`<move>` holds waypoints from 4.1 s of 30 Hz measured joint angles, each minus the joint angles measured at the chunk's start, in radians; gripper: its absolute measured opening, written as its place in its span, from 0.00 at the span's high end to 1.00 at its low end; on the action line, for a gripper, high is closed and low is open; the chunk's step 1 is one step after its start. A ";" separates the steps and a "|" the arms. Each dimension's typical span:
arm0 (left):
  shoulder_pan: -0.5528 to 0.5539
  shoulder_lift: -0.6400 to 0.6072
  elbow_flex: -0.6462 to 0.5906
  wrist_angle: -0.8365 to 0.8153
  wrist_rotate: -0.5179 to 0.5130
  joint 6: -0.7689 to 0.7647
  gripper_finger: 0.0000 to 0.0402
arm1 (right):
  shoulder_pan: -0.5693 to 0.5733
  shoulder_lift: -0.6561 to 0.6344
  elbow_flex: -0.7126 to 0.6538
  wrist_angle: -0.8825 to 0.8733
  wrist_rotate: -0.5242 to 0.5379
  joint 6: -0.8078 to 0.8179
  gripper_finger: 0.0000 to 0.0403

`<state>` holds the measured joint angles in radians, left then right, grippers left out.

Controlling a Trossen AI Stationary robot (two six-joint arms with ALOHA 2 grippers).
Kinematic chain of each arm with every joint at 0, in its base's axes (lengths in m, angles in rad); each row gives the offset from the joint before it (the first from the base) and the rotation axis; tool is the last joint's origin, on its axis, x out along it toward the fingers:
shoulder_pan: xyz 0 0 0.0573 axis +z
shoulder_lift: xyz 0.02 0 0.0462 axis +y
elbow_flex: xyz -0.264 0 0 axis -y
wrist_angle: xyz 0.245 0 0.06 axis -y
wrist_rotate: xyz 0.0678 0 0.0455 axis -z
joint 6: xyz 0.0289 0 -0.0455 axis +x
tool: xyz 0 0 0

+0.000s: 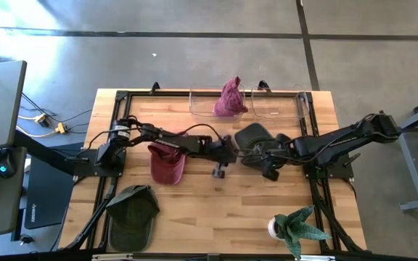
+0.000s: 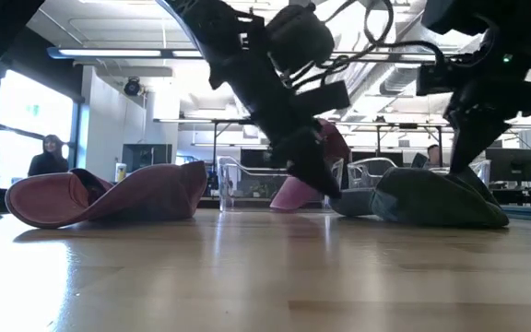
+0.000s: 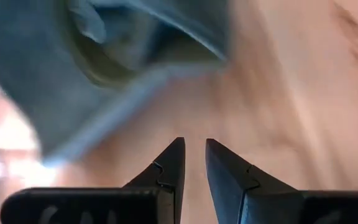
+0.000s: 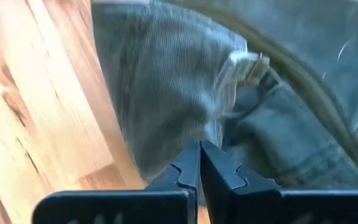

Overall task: Pick & Place hat
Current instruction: Put the top black cap into the right transparent bin

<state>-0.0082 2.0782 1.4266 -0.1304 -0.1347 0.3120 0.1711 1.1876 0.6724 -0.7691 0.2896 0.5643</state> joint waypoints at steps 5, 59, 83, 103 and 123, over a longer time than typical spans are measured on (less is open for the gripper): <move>-0.028 0.034 0.006 0.161 -0.099 0.200 0.85 | 0.000 0.002 0.000 -0.014 -0.011 0.010 0.99; -0.160 0.107 0.131 0.013 -0.347 0.565 0.99 | 0.026 0.243 0.000 0.432 -0.199 -0.303 1.00; -0.219 0.076 0.230 -0.300 -0.351 0.502 0.99 | -0.018 0.200 -0.107 0.385 -0.211 -0.204 1.00; -0.247 0.036 0.231 -0.349 -0.354 0.484 0.99 | 0.007 0.077 -0.066 0.387 -0.113 -0.116 1.00; -0.248 0.036 0.231 -0.366 -0.353 0.468 0.99 | -0.044 0.103 -0.066 0.581 -0.120 -0.304 1.00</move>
<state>-0.2558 2.1147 1.6577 -0.4969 -0.4881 0.7803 0.1266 1.2909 0.6067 -0.1882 0.1698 0.2606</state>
